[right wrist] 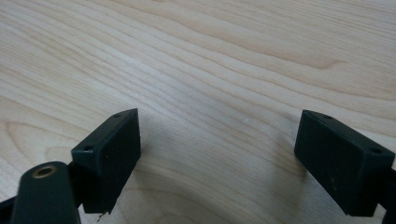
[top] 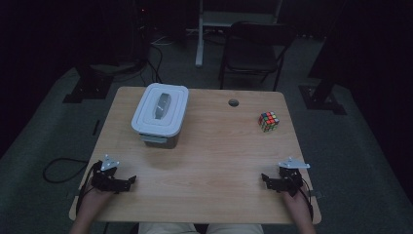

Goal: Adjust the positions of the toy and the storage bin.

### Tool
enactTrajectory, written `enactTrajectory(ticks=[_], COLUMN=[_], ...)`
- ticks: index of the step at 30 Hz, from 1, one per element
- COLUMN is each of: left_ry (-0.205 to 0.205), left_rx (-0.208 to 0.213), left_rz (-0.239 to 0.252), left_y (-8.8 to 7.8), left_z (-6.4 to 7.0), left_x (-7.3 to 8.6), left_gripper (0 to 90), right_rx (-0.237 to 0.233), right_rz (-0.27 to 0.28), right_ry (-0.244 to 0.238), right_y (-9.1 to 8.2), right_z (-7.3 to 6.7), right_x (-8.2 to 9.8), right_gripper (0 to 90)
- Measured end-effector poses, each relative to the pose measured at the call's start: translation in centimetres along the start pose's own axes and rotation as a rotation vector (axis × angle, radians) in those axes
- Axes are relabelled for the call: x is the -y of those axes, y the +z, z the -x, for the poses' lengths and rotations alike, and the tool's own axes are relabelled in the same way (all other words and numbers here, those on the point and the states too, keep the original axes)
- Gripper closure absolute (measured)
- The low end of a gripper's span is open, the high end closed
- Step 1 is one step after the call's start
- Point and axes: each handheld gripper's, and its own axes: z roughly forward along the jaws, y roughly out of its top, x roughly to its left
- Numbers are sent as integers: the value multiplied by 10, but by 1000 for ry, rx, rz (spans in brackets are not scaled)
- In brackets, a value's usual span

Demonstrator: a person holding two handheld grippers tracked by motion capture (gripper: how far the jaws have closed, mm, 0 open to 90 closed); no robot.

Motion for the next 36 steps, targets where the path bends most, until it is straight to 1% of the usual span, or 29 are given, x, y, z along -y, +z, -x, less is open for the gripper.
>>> enactTrajectory(ticks=[7, 10, 11, 12, 24, 26, 27, 30, 31, 33, 34, 36], left_ry=[0, 8, 16, 14, 1, -13, -15, -13, -5, 5, -2, -8], left_rx=[0, 9, 14, 13, 2, -10, -12, -9, -16, -19, -14, -17], left_rz=[1, 2, 10, 10, 5, 5, 4, 6, 8, 15, 16, 29], left_y=[0, 0, -1, -2, 1, 1, 1, 2, 2, 2, 3, 3], left_z=[0, 1, 1, 2, 2, 3, 3, 4, 4, 4, 3, 2], left_x=[0, 0, 1, 1, -1, -2, -2, -3, -3, -4, -4, -5], left_gripper=[5, 15, 15, 39, 22, 22, 22, 22, 22, 22, 22, 22], right_rx=[-2, -2, -2, 5, 5, -8, -7, 1, 5, 13, 17, 5], right_rz=[0, -1, -1, -2, -4, -3, -1, 4, 5, 18, 34, 85], right_ry=[-1, -1, 0, 8, 2, -13, -16, -29, -33, -46, -56, -53], right_y=[0, 0, 0, 0, 0, 0, 0, 2, 2, 3, 3, 2], right_z=[0, 0, 0, -1, -5, -7, -8, -13, -15, -21, -24, -29], right_x=[0, 0, 0, 0, 0, 0, 0, -2, -3, -4, -4, -6], right_gripper=[143, 143, 143, 143, 134, 137, 137, 136, 136, 137, 137, 137])
